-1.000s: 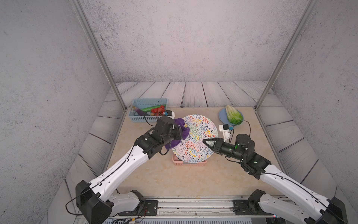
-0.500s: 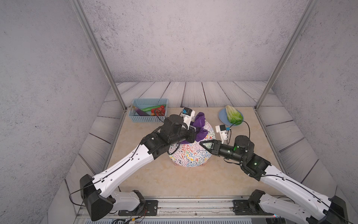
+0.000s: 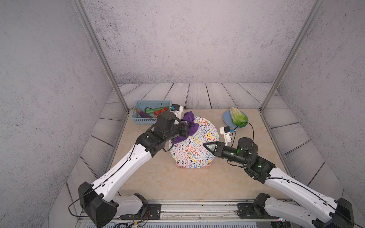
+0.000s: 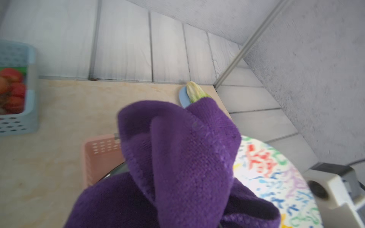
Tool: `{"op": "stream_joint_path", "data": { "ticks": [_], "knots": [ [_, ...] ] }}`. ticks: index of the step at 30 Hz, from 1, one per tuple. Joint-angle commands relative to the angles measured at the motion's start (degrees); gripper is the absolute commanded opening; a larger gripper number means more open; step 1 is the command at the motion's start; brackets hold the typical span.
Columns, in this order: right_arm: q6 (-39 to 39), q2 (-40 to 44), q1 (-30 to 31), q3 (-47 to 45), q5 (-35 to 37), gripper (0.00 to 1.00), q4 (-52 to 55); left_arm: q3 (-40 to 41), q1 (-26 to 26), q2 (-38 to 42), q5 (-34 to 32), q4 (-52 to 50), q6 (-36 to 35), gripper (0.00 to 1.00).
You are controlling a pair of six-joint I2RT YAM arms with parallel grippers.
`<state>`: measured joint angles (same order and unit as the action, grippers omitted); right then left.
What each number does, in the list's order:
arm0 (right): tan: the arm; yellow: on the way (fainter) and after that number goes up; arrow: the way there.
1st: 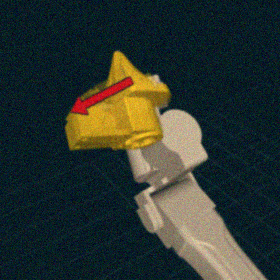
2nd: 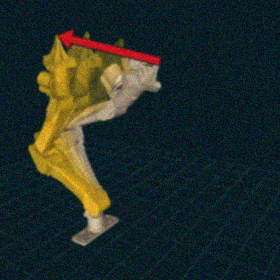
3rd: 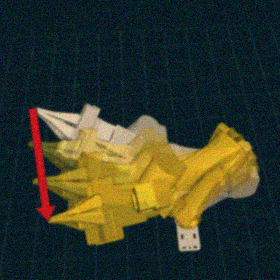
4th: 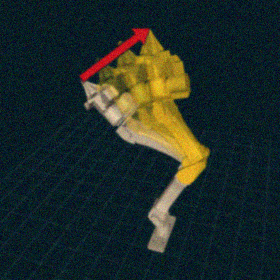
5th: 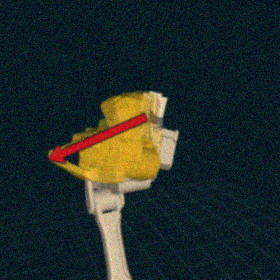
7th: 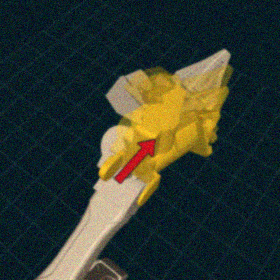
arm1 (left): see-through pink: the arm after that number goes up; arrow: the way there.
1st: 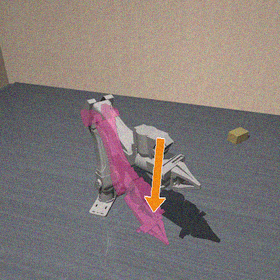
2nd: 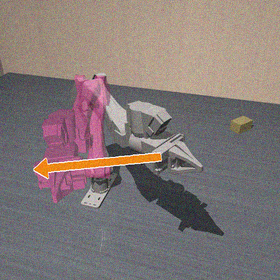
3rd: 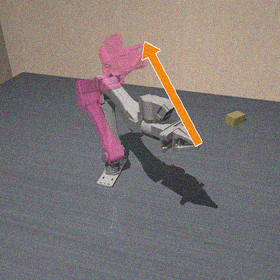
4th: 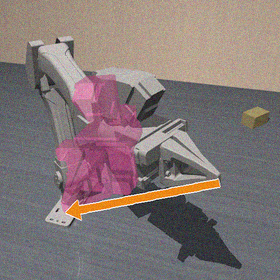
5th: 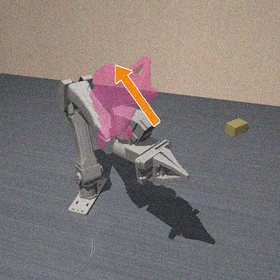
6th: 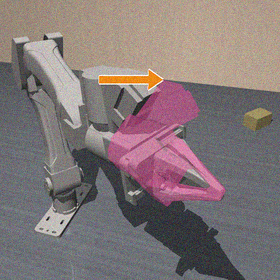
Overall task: Wipe the wet plate dry
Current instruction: Wipe the plate with towel.
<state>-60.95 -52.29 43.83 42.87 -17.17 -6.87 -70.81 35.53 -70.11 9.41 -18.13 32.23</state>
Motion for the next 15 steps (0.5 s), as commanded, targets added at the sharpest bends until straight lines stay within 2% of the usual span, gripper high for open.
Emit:
{"op": "stream_joint_path", "data": {
  "ticks": [1, 2, 3, 5, 7, 9, 13, 14, 15],
  "knots": [
    [2.37, 6.11, 0.40, 3.43, 6.09, 0.00, -9.34, 5.88, 2.55, 2.30, 12.33, 3.55, 2.42, 0.00],
    [2.20, 5.78, 0.38, 3.52, 5.84, 0.00, -9.57, 6.54, 5.18, 1.69, 14.63, 3.48, 1.76, 0.00],
    [1.86, 5.27, 0.40, 3.84, 5.32, 0.00, -10.07, 6.21, 8.34, 0.51, 14.03, 0.57, 0.12, 0.00],
    [0.58, 4.00, 0.38, 4.21, 4.46, 0.00, -12.11, 4.91, 13.67, -2.33, 8.48, -3.86, -3.11, 0.00],
    [-0.56, 3.11, 0.39, 4.38, 4.87, 0.00, -14.08, 5.07, 16.94, -4.55, 7.95, -3.22, -2.82, 0.00],
    [-0.97, 2.67, 0.32, 5.06, 5.88, 0.00, -13.89, 4.71, 17.29, -6.05, 9.65, -2.57, -1.35, 0.00],
    [-1.43, 4.50, -0.01, 5.83, 9.51, 0.00, -10.69, 2.56, 16.16, -3.30, 0.65, -6.79, -1.62, 0.00],
    [-1.35, 5.15, -0.17, 6.01, 10.32, 0.00, -9.26, 3.61, 15.95, -2.15, 0.02, -5.00, -1.74, 0.00],
    [-1.08, 5.54, -0.28, 6.39, 10.68, 0.00, -7.58, 4.26, 16.42, -1.74, 2.27, -2.62, -1.85, 0.00]
  ]
}}
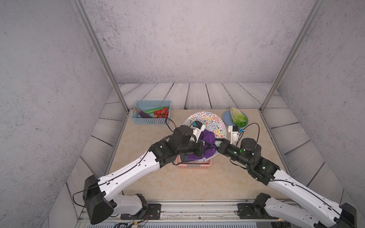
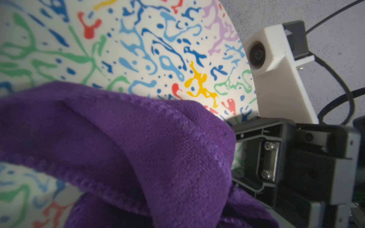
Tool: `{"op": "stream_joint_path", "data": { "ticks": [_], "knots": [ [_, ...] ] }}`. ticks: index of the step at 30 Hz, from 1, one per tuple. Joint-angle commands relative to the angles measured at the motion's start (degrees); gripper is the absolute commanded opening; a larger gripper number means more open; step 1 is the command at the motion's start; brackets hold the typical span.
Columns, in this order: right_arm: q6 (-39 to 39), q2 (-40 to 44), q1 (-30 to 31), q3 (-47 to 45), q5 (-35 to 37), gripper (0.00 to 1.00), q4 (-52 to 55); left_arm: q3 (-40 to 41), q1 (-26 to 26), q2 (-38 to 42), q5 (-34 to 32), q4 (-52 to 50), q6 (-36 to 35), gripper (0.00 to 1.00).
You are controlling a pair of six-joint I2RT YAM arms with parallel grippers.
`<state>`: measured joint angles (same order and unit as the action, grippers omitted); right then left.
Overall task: Wipe the wet plate dry
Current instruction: Wipe the plate with towel.
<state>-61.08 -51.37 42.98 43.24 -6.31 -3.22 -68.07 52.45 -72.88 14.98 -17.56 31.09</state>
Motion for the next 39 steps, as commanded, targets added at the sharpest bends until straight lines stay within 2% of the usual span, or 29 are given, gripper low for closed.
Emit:
{"op": "stream_joint_path", "data": {
  "ticks": [1, 4, 6, 8, 10, 12, 15, 17, 19, 22, 25, 29, 32, 36, 39],
  "knots": [
    [-0.70, 4.88, 0.49, 6.47, -0.16, 0.00, -10.05, 1.56, 0.63, 0.16, -0.41, -1.43, -0.53, 0.00],
    [-0.86, 5.50, 0.48, 5.75, -1.33, 0.00, -12.83, -0.88, 5.17, -4.29, 0.33, -4.41, -0.72, 0.00],
    [-1.22, 6.38, 0.39, 4.64, -2.09, 0.00, -15.53, 2.11, 3.88, -2.88, -1.49, -1.60, 3.21, 0.00],
    [-1.20, 7.10, 0.40, 3.78, -3.32, 0.00, -16.89, 5.27, -0.62, 1.53, -1.63, 3.32, 6.96, 0.00],
    [-0.36, 7.46, 0.46, 3.43, -6.71, 0.00, -17.78, 5.05, -7.71, 4.85, 1.86, 4.74, 9.99, 0.00],
    [0.53, 7.03, 0.49, 3.81, -11.99, 0.00, -18.18, -0.26, -12.54, 5.41, 3.08, 1.24, 8.10, 0.00],
    [0.28, 5.47, 0.47, 4.65, -20.46, 0.00, -20.77, -8.50, -15.55, 2.85, 3.08, -5.85, 3.78, 0.00],
    [0.11, 5.89, 0.52, 4.88, -21.68, 0.00, -21.26, -9.40, -18.28, 2.82, 6.33, -4.86, 4.84, 0.00],
    [-0.03, 8.70, 0.45, 3.12, -16.40, 0.00, -20.35, -7.32, -23.52, 4.56, 13.11, 1.21, 10.45, 0.00],
    [0.45, 14.42, -1.25, 0.68, -7.61, 0.00, -17.37, -0.62, -32.65, 7.34, 25.43, 16.86, 26.20, 0.00],
    [1.20, 15.93, -4.09, 1.40, -10.92, 0.00, -17.97, 2.87, -37.35, 8.34, 32.93, 31.36, 40.40, 0.00],
    [-2.46, 11.85, -4.41, 1.65, -20.13, 0.00, -30.24, 3.65, -36.89, 7.94, 36.45, 42.74, 50.66, 0.00],
    [-7.36, 6.99, -4.48, 1.77, -23.32, 0.00, -39.84, 4.25, -35.08, 7.57, 35.53, 53.70, 59.61, 0.00],
    [-11.23, 0.49, -4.39, 3.04, -25.47, 0.00, -49.64, 2.81, -28.40, 5.11, 31.20, 68.07, 71.25, 0.00],
    [-13.43, -3.07, -4.40, 4.26, -26.44, 0.00, -55.67, 2.17, -23.27, 3.71, 26.72, 74.99, 76.44, 0.00]
  ]
}}
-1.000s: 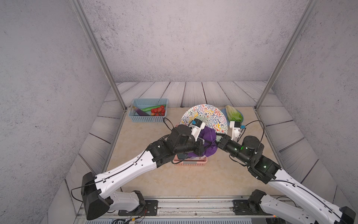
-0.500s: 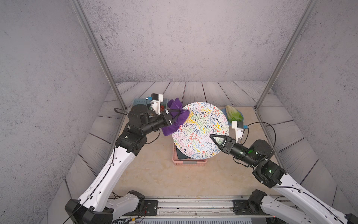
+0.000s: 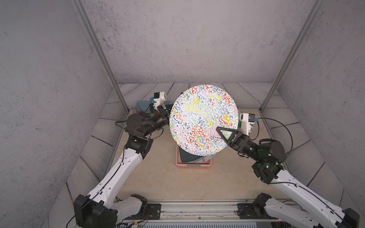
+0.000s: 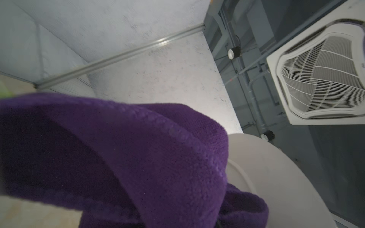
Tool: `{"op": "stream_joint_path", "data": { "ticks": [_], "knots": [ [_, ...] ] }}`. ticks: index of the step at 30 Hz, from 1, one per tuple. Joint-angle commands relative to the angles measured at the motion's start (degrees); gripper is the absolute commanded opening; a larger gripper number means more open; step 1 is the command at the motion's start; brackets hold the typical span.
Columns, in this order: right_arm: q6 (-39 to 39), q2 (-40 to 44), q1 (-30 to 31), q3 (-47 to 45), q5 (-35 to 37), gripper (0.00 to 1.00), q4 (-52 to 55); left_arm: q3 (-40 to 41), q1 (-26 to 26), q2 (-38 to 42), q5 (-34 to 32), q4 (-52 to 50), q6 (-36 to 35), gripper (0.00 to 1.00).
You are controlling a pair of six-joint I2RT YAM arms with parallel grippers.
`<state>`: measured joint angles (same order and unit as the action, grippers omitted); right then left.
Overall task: Wipe the wet plate dry
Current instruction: Wipe the plate with towel.
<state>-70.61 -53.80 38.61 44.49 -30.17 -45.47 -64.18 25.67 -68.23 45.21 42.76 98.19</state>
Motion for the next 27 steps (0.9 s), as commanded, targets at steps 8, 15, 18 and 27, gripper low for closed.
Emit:
{"op": "stream_joint_path", "data": {
  "ticks": [8, 15, 18, 27],
  "knots": [
    [-11.25, -12.67, -1.10, 6.76, 2.45, 0.00, -30.00, -0.08, 18.74, 1.77, -13.30, 14.09, 2.90, 0.00],
    [-18.96, -17.43, -8.97, 12.84, 5.31, 0.00, -34.26, -0.33, 14.51, 5.43, -16.15, 11.55, 1.80, 0.00],
    [-18.60, -16.72, -8.30, 11.07, -0.66, 0.00, -34.14, -4.14, 10.16, 3.11, -15.74, 11.47, 4.33, 0.00],
    [-15.94, -20.68, -1.25, 11.63, 1.96, 0.00, -34.78, -8.61, 18.30, -5.08, -15.41, 14.74, 4.22, 0.00]
  ]
}}
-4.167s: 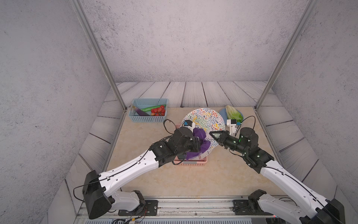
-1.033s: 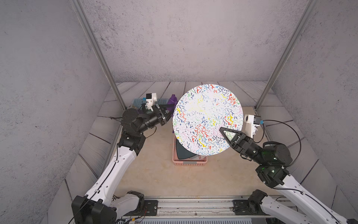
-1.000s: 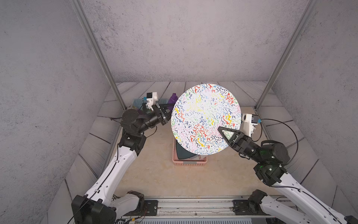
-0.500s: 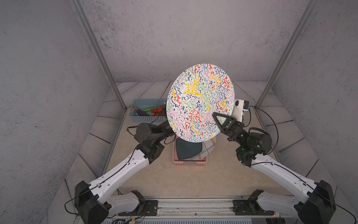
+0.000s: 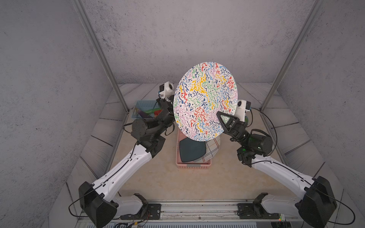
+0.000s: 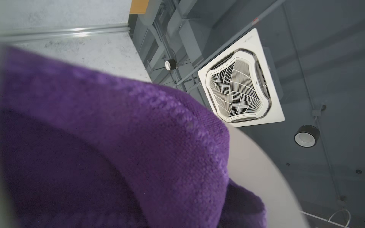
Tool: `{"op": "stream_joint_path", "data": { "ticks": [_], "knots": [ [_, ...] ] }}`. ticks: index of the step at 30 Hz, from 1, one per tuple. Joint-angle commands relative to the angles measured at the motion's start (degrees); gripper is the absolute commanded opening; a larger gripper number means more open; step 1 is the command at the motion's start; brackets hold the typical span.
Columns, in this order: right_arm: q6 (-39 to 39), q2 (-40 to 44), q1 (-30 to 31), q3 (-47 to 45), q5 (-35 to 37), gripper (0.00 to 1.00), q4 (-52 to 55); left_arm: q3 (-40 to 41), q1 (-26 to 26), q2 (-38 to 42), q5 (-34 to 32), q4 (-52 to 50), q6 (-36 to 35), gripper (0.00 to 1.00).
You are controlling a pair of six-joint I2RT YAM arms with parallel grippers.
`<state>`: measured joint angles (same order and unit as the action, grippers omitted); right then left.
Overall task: Wipe the wet plate dry
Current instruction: Wipe the plate with towel.
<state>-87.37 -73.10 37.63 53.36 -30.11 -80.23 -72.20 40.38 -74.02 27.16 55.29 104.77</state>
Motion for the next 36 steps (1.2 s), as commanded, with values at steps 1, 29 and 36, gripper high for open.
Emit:
{"op": "stream_joint_path", "data": {
  "ticks": [1, 29, 36],
  "knots": [
    [0.60, -1.80, -1.14, 4.32, 2.92, 0.00, 0.35, -0.31, 4.68, 1.03, 2.83, 0.77, -4.05, 0.00],
    [-4.99, -1.14, -13.58, 1.78, 8.13, 0.00, 5.81, 13.00, 1.10, 18.46, -1.99, -29.45, -31.57, 0.00],
    [14.59, 5.92, -10.49, 2.04, 3.45, 0.00, 35.24, 8.24, 3.13, 20.30, -20.41, -61.57, -64.14, 0.00]
  ]
}}
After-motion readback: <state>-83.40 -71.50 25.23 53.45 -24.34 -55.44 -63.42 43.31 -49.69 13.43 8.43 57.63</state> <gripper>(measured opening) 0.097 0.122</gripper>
